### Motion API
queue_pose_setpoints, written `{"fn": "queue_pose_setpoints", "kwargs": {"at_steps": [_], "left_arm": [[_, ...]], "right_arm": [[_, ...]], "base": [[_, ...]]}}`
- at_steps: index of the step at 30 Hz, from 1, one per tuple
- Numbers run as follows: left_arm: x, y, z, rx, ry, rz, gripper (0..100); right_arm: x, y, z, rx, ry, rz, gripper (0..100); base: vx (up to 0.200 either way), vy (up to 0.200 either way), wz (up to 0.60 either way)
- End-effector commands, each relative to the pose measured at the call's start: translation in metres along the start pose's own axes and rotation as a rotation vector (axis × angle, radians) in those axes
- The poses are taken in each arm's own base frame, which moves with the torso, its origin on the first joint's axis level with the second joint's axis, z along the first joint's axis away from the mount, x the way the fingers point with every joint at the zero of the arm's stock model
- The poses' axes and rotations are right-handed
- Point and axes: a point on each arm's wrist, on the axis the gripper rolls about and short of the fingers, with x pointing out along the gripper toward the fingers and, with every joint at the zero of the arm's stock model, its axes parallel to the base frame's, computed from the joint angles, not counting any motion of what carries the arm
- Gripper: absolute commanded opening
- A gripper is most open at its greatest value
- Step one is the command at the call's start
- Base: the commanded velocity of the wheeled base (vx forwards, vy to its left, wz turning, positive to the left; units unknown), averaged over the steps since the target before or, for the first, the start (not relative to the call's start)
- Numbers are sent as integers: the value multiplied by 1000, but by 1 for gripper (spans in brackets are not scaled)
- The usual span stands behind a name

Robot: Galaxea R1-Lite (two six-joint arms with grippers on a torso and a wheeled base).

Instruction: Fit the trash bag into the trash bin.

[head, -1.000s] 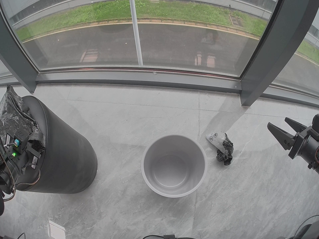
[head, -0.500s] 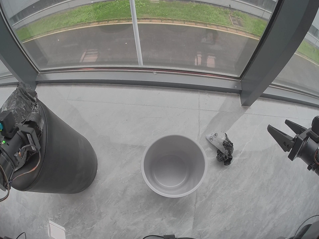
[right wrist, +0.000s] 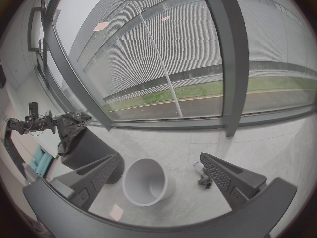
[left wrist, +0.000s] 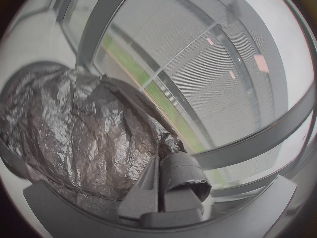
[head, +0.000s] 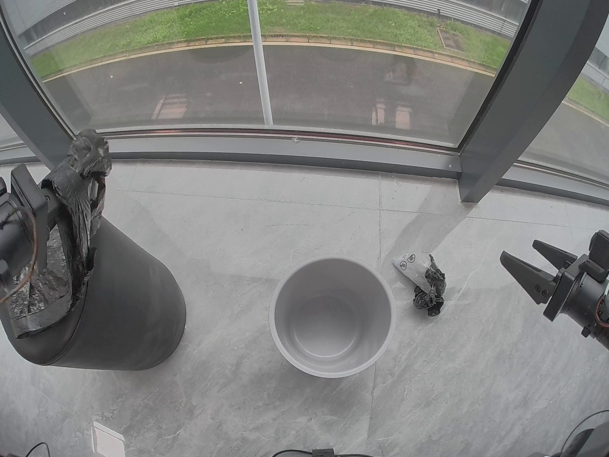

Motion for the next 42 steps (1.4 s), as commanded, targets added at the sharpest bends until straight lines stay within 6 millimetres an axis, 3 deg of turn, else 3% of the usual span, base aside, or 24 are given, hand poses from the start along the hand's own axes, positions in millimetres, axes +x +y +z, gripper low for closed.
{"fn": "queue_pose_setpoints", "kwargs": {"at_steps": [1, 11, 15, 25, 34, 40, 42], "left_arm": [[-33, -54, 26, -314, 289, -282, 0], [-16, -81, 11, -317, 409, -452, 0], [0, -94, -1, -322, 382, -465, 0], [20, -112, -20, -244, 330, -391, 0], [24, -119, -30, -237, 335, -373, 0], [21, -124, -30, -240, 334, -387, 0], [22, -125, -30, -241, 332, -389, 0]], "right_arm": [[9, 39, -19, 68, 124, 217, 100], [14, 85, -9, 56, 89, 301, 100], [22, 101, -21, 22, 155, 352, 100], [71, 132, -43, -36, 246, 354, 100], [110, 153, -58, -90, 219, 363, 100], [149, 173, -75, -123, 197, 290, 100], [152, 177, -80, -128, 202, 292, 100]], "base": [[0, 0, 0], [0, 0, 0], [0, 0, 0], [0, 0, 0], [0, 0, 0], [0, 0, 0], [0, 0, 0]]}}
